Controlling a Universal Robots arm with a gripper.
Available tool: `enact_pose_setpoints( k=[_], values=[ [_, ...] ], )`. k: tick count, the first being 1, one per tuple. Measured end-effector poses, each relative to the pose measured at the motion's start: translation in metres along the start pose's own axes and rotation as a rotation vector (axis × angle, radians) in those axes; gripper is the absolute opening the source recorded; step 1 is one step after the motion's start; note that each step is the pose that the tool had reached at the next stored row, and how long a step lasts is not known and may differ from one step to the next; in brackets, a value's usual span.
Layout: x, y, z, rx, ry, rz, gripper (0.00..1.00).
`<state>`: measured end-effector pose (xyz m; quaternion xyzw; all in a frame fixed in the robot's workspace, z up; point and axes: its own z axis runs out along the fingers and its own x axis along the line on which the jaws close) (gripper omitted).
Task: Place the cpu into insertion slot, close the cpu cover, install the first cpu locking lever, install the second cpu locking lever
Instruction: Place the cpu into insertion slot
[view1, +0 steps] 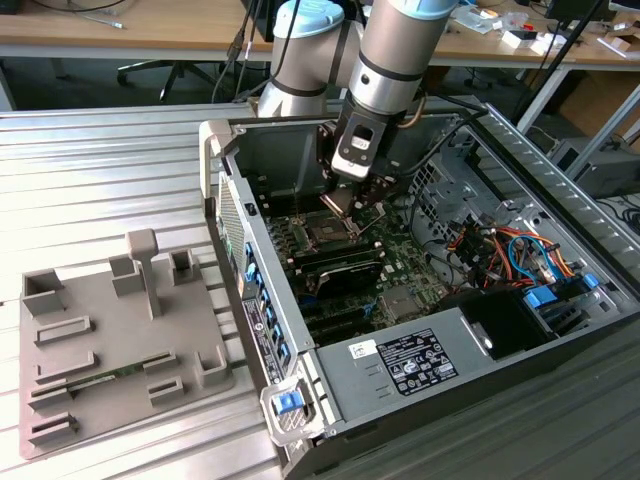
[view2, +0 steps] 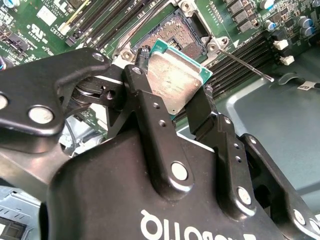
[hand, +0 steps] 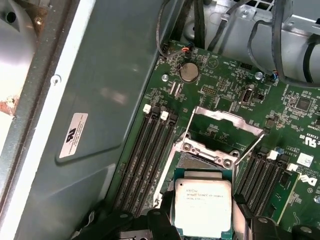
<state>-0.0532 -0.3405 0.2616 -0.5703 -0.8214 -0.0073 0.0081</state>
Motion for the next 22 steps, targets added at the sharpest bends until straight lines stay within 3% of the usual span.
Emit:
enact_pose_setpoints(
  k=[9, 22],
  values=[
    [0.0, 0.0, 0.0005, -0.001, -0.0001, 0.047, 0.55],
    [0.0, 0.0, 0.0017, -0.0039, -0.0005, 0.18, 0.55]
  ],
)
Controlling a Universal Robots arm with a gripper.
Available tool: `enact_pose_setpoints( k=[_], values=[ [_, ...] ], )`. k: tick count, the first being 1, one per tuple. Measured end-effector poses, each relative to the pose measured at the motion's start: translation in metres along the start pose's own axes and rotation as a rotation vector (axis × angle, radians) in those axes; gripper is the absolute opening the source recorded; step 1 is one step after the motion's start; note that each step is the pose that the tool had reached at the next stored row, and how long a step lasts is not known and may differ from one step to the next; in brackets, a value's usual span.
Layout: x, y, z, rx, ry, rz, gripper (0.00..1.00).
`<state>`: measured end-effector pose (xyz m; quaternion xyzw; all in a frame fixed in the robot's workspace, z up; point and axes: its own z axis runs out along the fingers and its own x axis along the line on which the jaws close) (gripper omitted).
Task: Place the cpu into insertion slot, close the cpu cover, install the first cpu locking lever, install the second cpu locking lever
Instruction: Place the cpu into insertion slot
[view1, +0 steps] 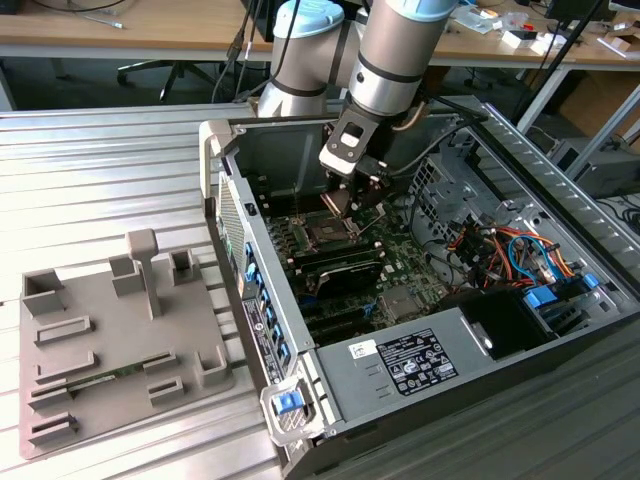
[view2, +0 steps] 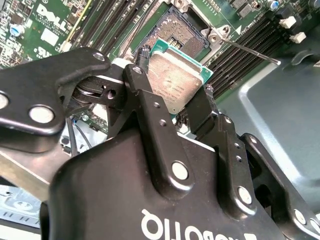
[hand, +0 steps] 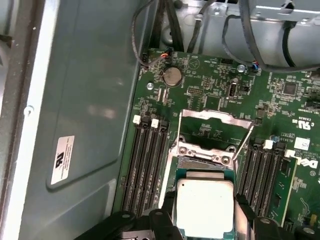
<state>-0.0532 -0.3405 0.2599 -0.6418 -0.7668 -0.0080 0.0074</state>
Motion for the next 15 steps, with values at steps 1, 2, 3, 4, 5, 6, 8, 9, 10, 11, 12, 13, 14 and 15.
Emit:
enact_pose_setpoints(
  k=[1, 2, 3, 4, 5, 6, 8, 9, 10, 11, 12, 13, 14, 15],
  values=[
    [0.0, 0.0, 0.0001, -0.0003, 0.0, 0.016, 0.55],
    [0.0, 0.0, 0.0004, -0.0008, -0.0001, 0.039, 0.55],
    [0.0, 0.0, 0.0005, -0.0011, -0.0001, 0.049, 0.55],
    [0.0, 0.0, 0.0006, -0.0012, -0.0001, 0.058, 0.55],
    [0.0, 0.0, 0.0007, -0.0015, -0.0002, 0.069, 0.55],
    [0.0, 0.0, 0.0008, -0.0017, -0.0002, 0.077, 0.55],
    [0.0, 0.0, 0.0012, -0.0023, -0.0002, 0.105, 0.55],
    [0.0, 0.0, 0.0016, -0.0026, -0.0003, 0.12, 0.55],
    [0.0, 0.0, 0.0018, -0.0028, -0.0003, 0.127, 0.55],
    [0.0, 0.0, 0.002, -0.0029, -0.0004, 0.134, 0.55],
    [-0.0001, 0.0, 0.0022, -0.003, -0.0004, 0.141, 0.55],
    [-0.0001, 0.0, 0.0025, -0.003, -0.0005, 0.142, 0.55],
    [0.0, 0.0, 0.0032, -0.0033, -0.0001, 0.142, 0.55],
    [-0.0001, 0.0, 0.0042, -0.0032, -0.0003, 0.143, 0.55]
  ],
)
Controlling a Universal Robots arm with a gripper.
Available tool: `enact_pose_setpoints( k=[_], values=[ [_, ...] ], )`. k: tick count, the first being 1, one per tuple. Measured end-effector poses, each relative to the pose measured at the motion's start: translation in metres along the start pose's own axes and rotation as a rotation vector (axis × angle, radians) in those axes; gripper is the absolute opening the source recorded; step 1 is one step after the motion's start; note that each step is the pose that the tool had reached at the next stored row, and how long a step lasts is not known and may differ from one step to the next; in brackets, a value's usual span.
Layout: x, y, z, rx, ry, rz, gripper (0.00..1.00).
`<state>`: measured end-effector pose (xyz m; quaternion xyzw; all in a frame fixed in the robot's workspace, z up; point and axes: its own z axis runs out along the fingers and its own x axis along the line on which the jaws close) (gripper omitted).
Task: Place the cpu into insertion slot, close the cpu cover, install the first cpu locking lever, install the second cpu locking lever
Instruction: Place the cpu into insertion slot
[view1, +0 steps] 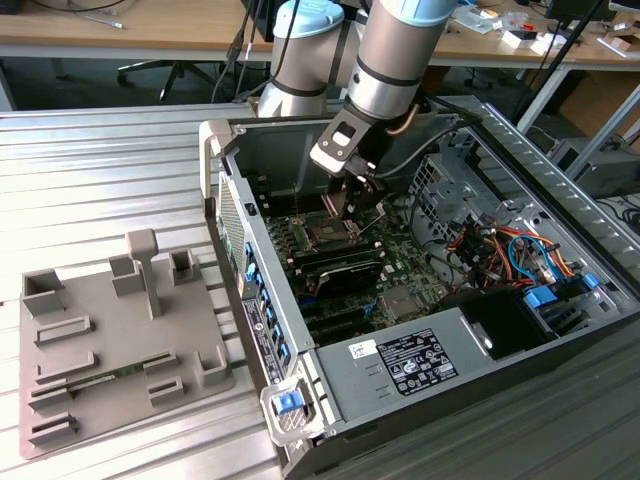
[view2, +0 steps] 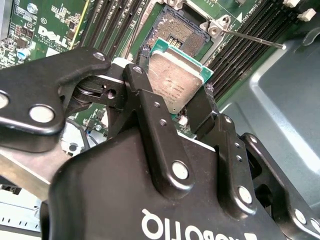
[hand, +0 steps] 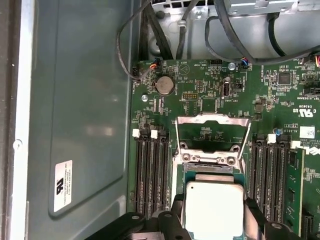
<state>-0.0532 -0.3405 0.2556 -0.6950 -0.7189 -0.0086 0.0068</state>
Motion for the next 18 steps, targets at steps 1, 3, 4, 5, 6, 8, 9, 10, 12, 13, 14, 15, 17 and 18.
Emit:
enact_pose_setpoints(
  k=[1, 3, 4, 5, 6, 8, 9, 10, 12, 13, 14, 15, 17, 18],
  values=[
    [0.0, 0.0, 0.0009, -0.0001, 0.0, 0.005, 0.55],
    [0.0, 0.0, 0.002, -0.0001, -0.0002, 0.01, 0.55],
    [0.0, 0.0, 0.0025, -0.0001, -0.0002, 0.011, 0.55],
    [0.0, 0.0, 0.003, -0.0002, -0.0001, 0.011, 0.55],
    [0.0, 0.0, 0.0034, -0.0002, -0.0001, 0.011, 0.55],
    [-0.0001, 0.0, 0.0043, -0.0001, -0.0002, 0.012, 0.55],
    [-0.0001, 0.0, 0.0045, -0.0002, -0.0002, 0.012, 0.55],
    [-0.0001, 0.0, 0.0047, -0.0002, -0.0001, 0.012, 0.55],
    [-0.0001, 0.0, 0.0052, -0.0002, 0.0, 0.012, 0.55],
    [-0.0001, 0.0, 0.0056, -0.0002, -0.0001, 0.012, 0.55],
    [-0.0001, 0.0, 0.0057, -0.0002, -0.0002, 0.012, 0.55],
    [-0.0001, 0.0, 0.006, -0.0002, -0.0001, 0.012, 0.55],
    [-0.0001, 0.0, 0.0066, -0.0001, -0.0001, 0.012, 0.55],
    [-0.0001, 0.0, 0.0067, -0.0002, -0.0002, 0.012, 0.55]
  ],
)
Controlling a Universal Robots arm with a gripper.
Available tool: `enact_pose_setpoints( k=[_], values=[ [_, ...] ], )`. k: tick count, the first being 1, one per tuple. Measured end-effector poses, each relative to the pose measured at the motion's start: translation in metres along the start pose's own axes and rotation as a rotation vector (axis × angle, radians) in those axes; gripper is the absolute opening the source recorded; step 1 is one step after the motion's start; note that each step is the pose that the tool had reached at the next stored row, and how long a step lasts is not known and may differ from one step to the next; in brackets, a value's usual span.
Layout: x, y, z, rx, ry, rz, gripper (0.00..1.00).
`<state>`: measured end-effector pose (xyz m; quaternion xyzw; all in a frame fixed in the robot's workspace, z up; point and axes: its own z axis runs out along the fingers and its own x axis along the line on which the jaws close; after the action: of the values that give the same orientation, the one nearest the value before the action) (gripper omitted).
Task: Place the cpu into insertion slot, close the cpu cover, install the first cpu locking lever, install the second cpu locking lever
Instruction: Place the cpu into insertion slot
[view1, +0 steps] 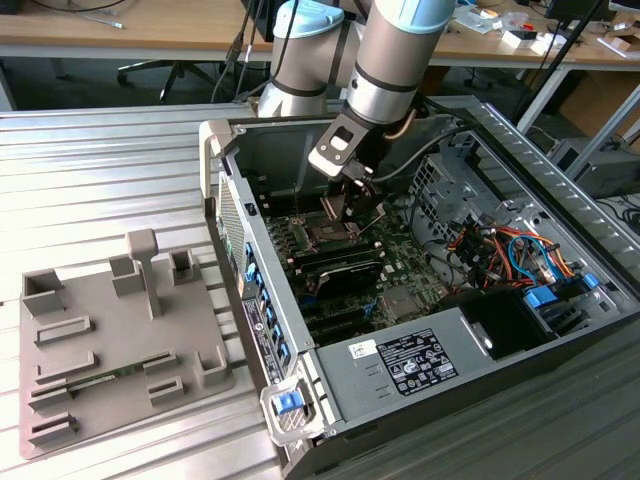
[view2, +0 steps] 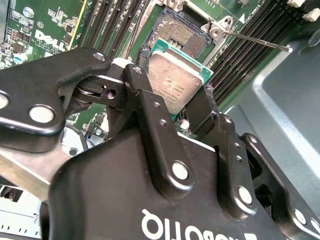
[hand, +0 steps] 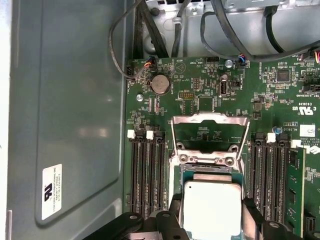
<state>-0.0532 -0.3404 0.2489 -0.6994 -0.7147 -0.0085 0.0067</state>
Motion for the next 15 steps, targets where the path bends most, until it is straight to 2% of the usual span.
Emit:
enact_pose_setpoints(
  k=[15],
  values=[
    [-0.0001, -0.0001, 0.005, 0.0, 0.0002, 0.001, 0.55]
  ],
)
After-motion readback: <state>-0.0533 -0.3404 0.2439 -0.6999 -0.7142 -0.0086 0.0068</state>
